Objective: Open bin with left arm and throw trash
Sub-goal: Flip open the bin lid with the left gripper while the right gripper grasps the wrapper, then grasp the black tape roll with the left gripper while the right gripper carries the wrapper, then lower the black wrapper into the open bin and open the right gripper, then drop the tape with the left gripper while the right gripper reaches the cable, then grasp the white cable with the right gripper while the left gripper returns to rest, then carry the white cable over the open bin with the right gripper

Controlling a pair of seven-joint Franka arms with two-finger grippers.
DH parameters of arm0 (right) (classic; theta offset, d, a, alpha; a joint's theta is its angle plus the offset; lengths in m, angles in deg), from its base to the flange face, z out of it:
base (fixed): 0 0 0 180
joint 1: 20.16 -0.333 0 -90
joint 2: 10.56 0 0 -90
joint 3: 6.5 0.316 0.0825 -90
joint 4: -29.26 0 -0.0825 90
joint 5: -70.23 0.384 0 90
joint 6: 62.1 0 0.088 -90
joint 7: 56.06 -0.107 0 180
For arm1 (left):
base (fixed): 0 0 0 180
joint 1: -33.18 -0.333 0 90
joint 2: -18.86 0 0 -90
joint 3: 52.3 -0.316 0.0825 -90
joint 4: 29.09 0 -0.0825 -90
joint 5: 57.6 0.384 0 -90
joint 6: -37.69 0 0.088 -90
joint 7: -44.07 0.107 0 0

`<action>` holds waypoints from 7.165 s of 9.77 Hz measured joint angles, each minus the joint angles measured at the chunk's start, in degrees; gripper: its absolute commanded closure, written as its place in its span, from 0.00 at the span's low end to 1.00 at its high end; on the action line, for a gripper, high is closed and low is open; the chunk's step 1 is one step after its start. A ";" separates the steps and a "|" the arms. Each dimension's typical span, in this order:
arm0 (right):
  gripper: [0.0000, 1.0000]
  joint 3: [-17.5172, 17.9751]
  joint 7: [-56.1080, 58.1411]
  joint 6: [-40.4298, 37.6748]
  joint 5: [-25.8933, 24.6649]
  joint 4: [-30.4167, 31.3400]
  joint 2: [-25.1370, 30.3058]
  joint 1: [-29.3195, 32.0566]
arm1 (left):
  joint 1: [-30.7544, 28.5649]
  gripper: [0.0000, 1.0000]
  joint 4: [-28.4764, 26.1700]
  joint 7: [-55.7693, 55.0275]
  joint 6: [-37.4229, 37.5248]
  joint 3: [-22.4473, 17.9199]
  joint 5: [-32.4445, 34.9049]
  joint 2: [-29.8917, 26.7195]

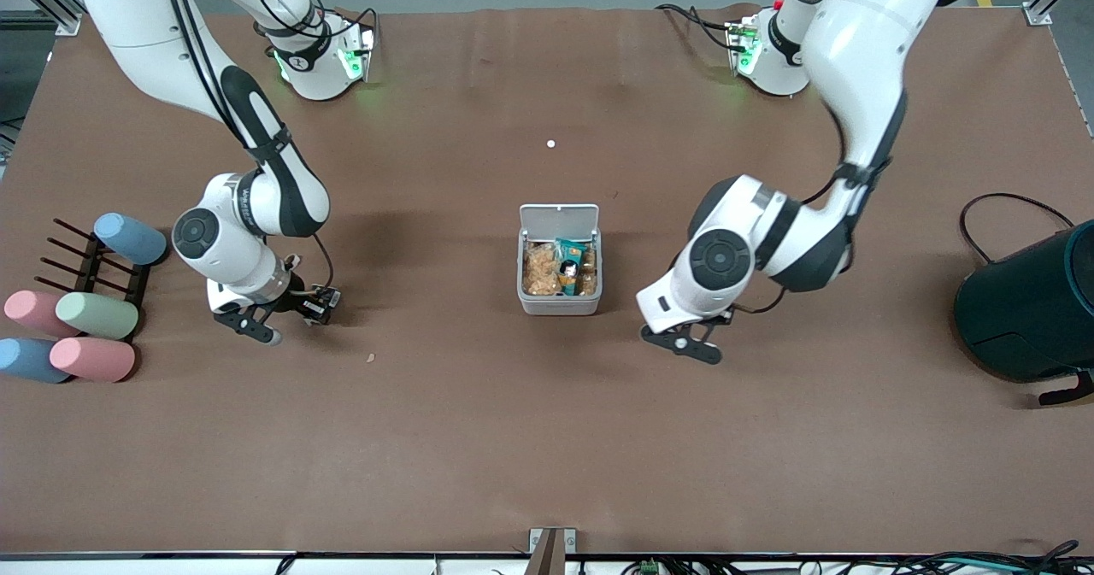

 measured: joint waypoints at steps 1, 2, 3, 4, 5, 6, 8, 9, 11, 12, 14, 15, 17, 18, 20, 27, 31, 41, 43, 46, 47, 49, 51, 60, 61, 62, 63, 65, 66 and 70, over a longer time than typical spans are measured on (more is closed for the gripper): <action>1.00 0.13 -0.06 -0.02 0.00 -0.91 0.30 -1.55 | -0.42 0.01 -1.88 -0.01 -3.50 -0.12 0.78 0.74; 1.00 0.20 -0.52 -2.33 0.01 -2.76 1.40 -3.20 | -1.20 0.01 -2.26 0.02 -4.40 -0.13 2.70 0.85; 1.00 0.26 -3.42 -9.06 0.09 -6.44 3.14 -4.74 | -1.86 0.01 -2.23 0.02 -4.93 -0.14 4.35 0.75; 1.00 0.37 -8.75 -17.93 0.14 -12.37 4.77 -6.55 | -2.55 0.01 -2.33 0.02 -5.68 -0.15 4.91 0.77; 1.00 0.50 -15.18 -24.37 0.22 -19.38 5.87 -9.39 | -3.14 0.01 -2.56 -0.09 -6.89 -0.15 4.97 0.93; 1.00 0.65 -21.60 -27.27 0.23 -25.53 6.31 -13.32 | -3.39 0.01 -2.76 -0.49 -8.48 -0.14 4.97 1.37; 1.00 0.75 -29.76 -27.98 0.22 -32.82 3.56 -22.30 | -3.15 0.01 -2.97 -1.78 -12.04 0.08 4.97 2.80; 1.00 0.72 -30.69 -26.00 0.22 -35.04 0.33 -25.38 | -2.92 0.01 -2.98 -2.85 -13.55 0.19 4.95 3.59; 1.00 0.65 -30.73 -20.30 0.21 -37.52 -5.15 -28.39 | -2.06 0.01 -2.98 -5.06 -15.30 0.53 4.94 4.61; 0.99 0.62 -30.57 -20.08 0.14 -38.10 -6.28 -29.29 | -1.50 0.03 -3.00 -5.80 -16.17 0.54 4.94 4.96; 0.99 0.60 -30.56 -20.76 0.05 -38.18 -7.57 -31.30 | -1.13 0.08 -3.01 -6.10 -17.90 0.54 4.94 6.07; 0.98 0.58 -30.56 -21.01 0.02 -38.16 -8.46 -32.07 | -1.20 0.40 -3.01 -6.10 -18.22 0.53 4.94 6.25; 0.82 0.56 -30.55 -22.82 0.02 -37.89 -9.85 -33.38 | -1.37 0.87 -2.99 -6.10 -18.30 0.50 4.94 6.21; 0.43 0.53 -30.55 -24.23 0.01 -37.80 -10.15 -33.76 | -1.62 0.98 -2.99 -6.10 -18.28 0.46 4.94 5.87; 0.04 0.35 -30.55 -25.44 0.01 -37.80 -10.21 -33.83 | -2.19 1.00 -2.94 -6.10 -18.14 0.46 4.94 5.57; 0.02 -2.48 -30.61 -33.64 -0.05 -39.49 -3.16 -30.50 | -3.01 1.00 -0.68 -8.19 -3.04 4.46 -2.60 -5.11; 0.01 -4.80 -13.48 -42.68 -1.68 -32.78 4.35 -11.87 | 0.78 1.00 -0.62 -21.83 -0.97 9.59 -3.12 -5.73; 0.02 -4.61 -7.82 -11.03 -3.72 9.49 8.20 6.88 | 6.13 0.00 0.00 -32.76 2.72 9.74 -2.95 -5.72; 0.19 -4.28 -7.84 -5.88 -3.72 13.22 8.25 6.89 | 4.63 0.00 3.53 -32.79 7.27 9.34 -2.95 -6.89; 0.98 -4.10 -8.05 2.48 -3.68 17.31 8.43 7.00 | -5.33 0.00 10.41 -28.38 18.60 9.49 -3.09 -11.39; 1.00 -4.04 -8.07 2.49 -3.67 17.23 8.89 7.01 | -8.64 0.00 11.05 -25.05 21.28 9.57 -3.30 -13.55; 1.00 -3.77 -8.08 2.62 -3.67 17.12 9.08 6.91 | -13.96 0.00 11.35 -16.52 26.62 9.43 -6.32 -18.51; 1.00 -2.84 -8.08 2.80 -3.67 16.64 9.22 6.02 | -15.76 0.00 11.74 -5.63 34.56 3.58 -9.64 -25.83; 0.99 0.70 -46.23 -15.41 -1.98 -25.06 5.80 -24.25 | -12.81 0.00 9.50 15.26 40.47 -16.78 -13.16 -37.40; 0.99 0.66 -47.63 -15.25 -1.80 -27.93 2.72 -27.41 | -12.81 0.00 9.04 15.22 40.51 -16.78 -13.16 -37.98; 0.98 0.62 -48.26 -14.89 -1.74 -29.77 -0.16 -29.50 | -12.88 0.00 8.67 15.20 40.51 -16.80 -13.16 -37.83; 0.98 0.59 -48.34 -14.84 -1.71 -30.71 -2.38 -30.72 | -13.01 0.00 8.35 15.20 40.47 -16.80 -13.16 -37.42; 0.98 0.58 -51.28 -14.91 -1.59 -30.94 -4.77 -32.61 | -12.99 0.00 8.20 15.17 40.46 -16.74 -13.16 -37.05; 0.98 0.58 -52.99 -15.87 -1.59 -30.98 -5.09 -33.59 | -12.91 0.00 8.21 14.97 40.46 -16.68 -13.16 -37.07; 0.98 0.53 -54.21 -22.32 -1.59 -31.39 -5.12 -35.96 | -13.09 0.00 8.22 14.55 40.38 -16.67 -13.15 -37.07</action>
